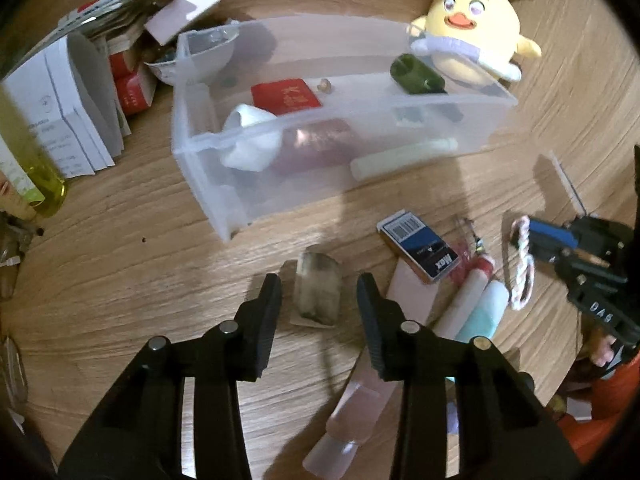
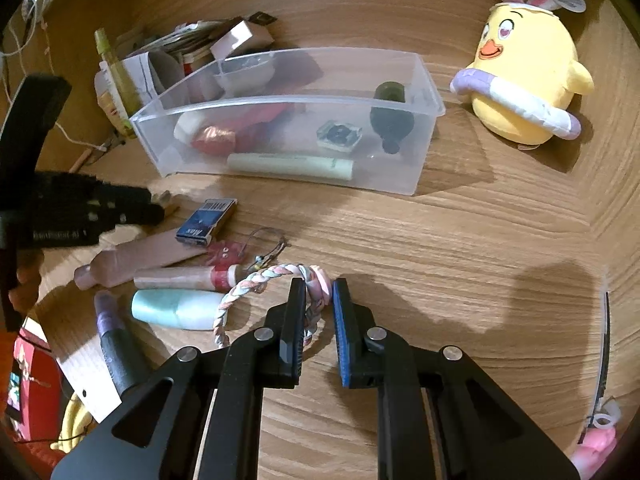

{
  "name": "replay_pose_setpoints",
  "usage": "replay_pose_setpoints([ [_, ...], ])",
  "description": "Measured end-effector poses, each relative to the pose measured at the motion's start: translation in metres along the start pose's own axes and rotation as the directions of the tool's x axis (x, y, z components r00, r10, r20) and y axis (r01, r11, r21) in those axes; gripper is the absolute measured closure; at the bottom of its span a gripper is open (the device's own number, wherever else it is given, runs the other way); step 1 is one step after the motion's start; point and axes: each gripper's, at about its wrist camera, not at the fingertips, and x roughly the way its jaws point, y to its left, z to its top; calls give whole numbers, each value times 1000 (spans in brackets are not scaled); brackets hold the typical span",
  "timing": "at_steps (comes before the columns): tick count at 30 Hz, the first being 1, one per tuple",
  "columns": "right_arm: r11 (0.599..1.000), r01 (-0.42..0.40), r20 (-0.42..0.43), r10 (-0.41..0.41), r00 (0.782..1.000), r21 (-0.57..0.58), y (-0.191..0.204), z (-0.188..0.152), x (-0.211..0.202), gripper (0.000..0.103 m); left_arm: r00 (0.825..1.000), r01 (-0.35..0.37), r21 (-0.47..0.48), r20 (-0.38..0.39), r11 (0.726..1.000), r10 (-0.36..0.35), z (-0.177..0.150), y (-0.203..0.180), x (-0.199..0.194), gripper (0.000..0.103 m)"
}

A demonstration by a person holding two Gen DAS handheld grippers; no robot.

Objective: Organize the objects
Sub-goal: 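Grasp the small glass jar with the left tool while the right tool grasps the pink-white braided bracelet, then carry the jar and bracelet over the clear box and release them inside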

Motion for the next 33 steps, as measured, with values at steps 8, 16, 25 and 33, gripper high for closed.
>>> replay_pose_setpoints([
  [8, 1000, 10, 66, -12, 998, 26, -5, 12, -13, 91, 999, -16, -17, 45, 1000, 16, 3, 0, -1, 80],
  [16, 1000, 0, 127, -2, 992, 17, -3, 35, -23, 91, 990, -36, -48, 134, 998, 42, 3, -1, -26, 80],
  [25, 1000, -29, 176, 28, 984, 0, 5, 59, -29, 91, 971, -40, -82, 233, 996, 58, 11, 0, -56, 80],
  [33, 998, -56, 222, 56, 973, -6, 16, 83, -32, 91, 950, -28, -88, 308, 996, 54, 25, -4, -76, 80],
])
